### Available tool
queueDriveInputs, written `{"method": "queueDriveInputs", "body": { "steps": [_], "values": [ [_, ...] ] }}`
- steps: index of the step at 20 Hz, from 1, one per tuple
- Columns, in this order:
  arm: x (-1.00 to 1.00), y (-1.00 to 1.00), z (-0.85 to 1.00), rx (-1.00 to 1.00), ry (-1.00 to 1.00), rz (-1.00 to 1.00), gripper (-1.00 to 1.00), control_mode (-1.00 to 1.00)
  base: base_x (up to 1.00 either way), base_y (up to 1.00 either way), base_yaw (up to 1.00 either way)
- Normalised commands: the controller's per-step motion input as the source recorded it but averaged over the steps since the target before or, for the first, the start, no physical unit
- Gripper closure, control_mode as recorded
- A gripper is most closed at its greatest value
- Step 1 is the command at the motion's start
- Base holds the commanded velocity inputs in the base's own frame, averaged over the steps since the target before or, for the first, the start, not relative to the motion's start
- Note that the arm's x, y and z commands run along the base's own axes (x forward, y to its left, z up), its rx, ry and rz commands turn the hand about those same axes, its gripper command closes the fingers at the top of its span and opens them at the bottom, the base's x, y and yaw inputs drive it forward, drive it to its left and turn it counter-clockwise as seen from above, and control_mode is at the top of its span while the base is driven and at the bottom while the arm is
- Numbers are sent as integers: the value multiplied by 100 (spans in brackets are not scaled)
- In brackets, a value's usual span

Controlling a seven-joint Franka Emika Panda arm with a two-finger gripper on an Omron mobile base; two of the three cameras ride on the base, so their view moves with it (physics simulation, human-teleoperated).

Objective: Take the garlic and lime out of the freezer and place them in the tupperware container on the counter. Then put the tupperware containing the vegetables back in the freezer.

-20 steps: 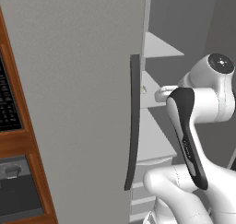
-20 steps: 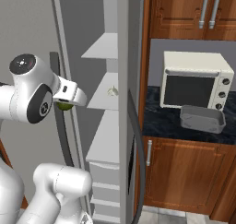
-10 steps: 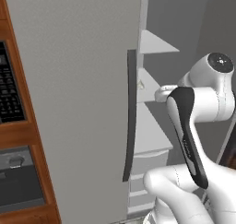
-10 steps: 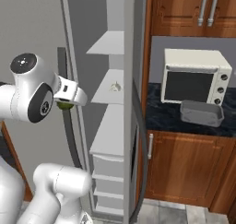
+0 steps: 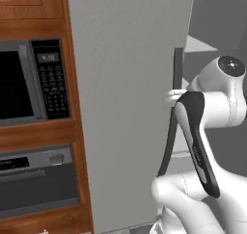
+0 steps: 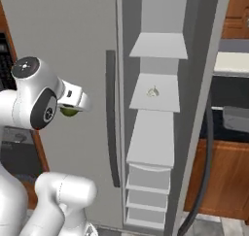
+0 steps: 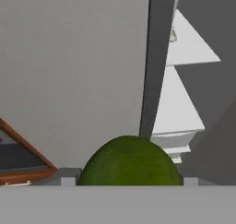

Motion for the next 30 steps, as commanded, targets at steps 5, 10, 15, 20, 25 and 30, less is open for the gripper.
{"method": "queueDriveInputs", "body": {
  "steps": [5,10,15,20,25,30],
  "values": [
    [0,0,0,0,0,0,100,100,-99,-13,-7],
    [0,0,0,0,0,0,100,100,-74,-68,0],
    [0,0,0,0,0,0,100,100,-4,-82,0],
    [0,0,0,0,0,0,100,100,-15,-96,0],
    [0,0,0,0,0,0,100,100,-4,-97,0],
    [0,0,0,0,0,0,100,100,30,-98,0]
  ]
}}
